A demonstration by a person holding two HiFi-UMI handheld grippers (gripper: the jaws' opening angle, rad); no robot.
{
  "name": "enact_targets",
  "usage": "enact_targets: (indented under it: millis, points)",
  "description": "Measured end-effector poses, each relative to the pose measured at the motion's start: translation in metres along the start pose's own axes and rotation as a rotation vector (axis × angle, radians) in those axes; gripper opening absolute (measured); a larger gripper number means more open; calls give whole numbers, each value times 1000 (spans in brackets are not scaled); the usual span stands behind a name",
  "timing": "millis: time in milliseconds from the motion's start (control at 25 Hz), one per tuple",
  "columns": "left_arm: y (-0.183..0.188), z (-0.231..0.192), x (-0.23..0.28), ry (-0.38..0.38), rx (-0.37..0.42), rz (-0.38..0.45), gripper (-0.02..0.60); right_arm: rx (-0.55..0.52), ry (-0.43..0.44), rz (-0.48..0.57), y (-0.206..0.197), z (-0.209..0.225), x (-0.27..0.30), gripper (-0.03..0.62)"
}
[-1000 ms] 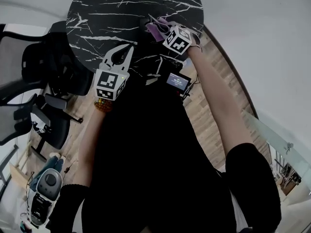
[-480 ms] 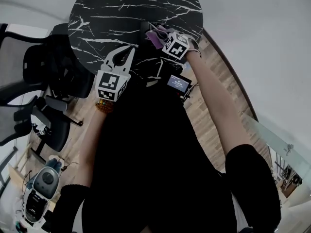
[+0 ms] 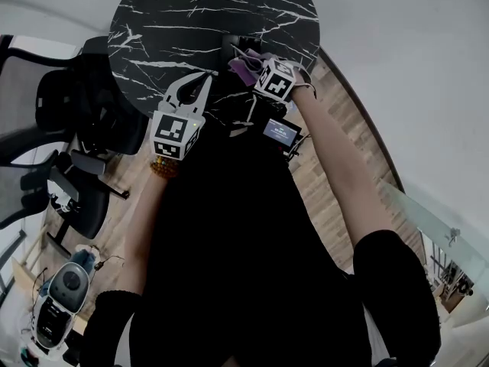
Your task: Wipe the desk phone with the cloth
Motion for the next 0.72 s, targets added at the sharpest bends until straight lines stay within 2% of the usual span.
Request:
enact_targets:
  millis: [440,720]
  points:
    - [0,-1,2,-4,3,-1,12,4,63,-27,-8,-14,6,61]
    - [0,-3,1,-2,2,-1,12,-35,78,-42,-11,-24,9,61]
Point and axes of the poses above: the fingertips, and each gripper's own axes: x forward along the fingers, z to its right, y out of its top, the point moved 10 cm from there along -x, backward along the fingers, and after that the axes turned 11 degrees about x, right-handed, at the moved point
